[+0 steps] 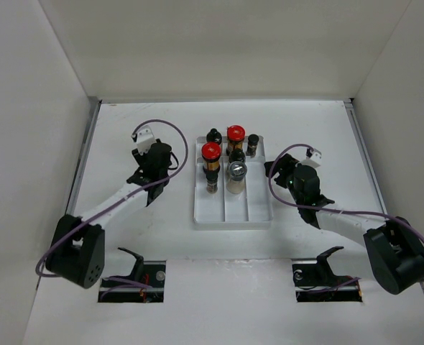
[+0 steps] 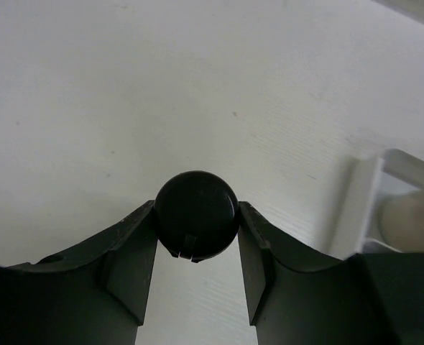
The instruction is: Organize the condiment bottles
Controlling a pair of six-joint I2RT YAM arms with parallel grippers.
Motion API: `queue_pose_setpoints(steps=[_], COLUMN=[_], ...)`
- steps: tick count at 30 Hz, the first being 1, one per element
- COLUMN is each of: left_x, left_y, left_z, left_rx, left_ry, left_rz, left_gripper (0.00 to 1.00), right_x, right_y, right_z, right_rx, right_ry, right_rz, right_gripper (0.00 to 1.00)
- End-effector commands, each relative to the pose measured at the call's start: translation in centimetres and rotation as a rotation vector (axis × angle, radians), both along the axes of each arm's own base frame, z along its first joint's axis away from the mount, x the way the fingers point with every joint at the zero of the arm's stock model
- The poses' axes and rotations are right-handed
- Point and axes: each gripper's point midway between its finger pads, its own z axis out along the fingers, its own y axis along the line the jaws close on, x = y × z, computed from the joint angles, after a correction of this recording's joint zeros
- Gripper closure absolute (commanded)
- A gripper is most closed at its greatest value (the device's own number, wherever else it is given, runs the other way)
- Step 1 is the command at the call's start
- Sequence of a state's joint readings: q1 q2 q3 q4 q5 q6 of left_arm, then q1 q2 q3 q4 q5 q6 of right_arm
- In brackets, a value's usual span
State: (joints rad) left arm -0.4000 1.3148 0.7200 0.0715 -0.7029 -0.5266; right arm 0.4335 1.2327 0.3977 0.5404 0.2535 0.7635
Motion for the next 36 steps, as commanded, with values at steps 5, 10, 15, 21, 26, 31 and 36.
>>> queue_pose_setpoints(steps=[5,10,15,21,26,31,36], left_x=[-4.4,-8.1,-10.8,-12.6,-12.8,-12.4,-12.6], left_y=[-5.9,-10.7,-14.5,-16.4,-18.8,-19.3,-19.9], left_z=[3.9,3.4,3.8,3.4,1.7,0.1,-1.1], left_rx=[-0.049,-0.064,-0.062,-0.079,-0.069,-0.033,-0.021], left_ry=[-0.046,-0.035,-0.038,-0.029,-0.004,0.03,0.056], left_rz=[-0.247,-0.432,-0.574,-0.664,-0.725,-0.733,-0.745], left_gripper=[0.7,0.7,0.7,0.7,0.69,0.69,0.68], right_x=[1.1,1.0,0.9,0.9,1.0,0.9,0.9], right_y=[0.9,0.9,0.8,0.7,0.7,0.7,0.7], right_z=[3.0,3.3,3.2,3.3,3.3,3.5,3.3], right_rx=[0.038,0.04,0.037,0.036,0.033,0.035,0.033], right_ry=[-0.088,-0.095,-0.094,-0.096,-0.095,-0.101,-0.097], right_rz=[0.015,0.015,0.012,0.008,0.009,0.009,0.009], right_gripper=[0.23,0.23,0.23,0.23,0.23,0.23,0.23])
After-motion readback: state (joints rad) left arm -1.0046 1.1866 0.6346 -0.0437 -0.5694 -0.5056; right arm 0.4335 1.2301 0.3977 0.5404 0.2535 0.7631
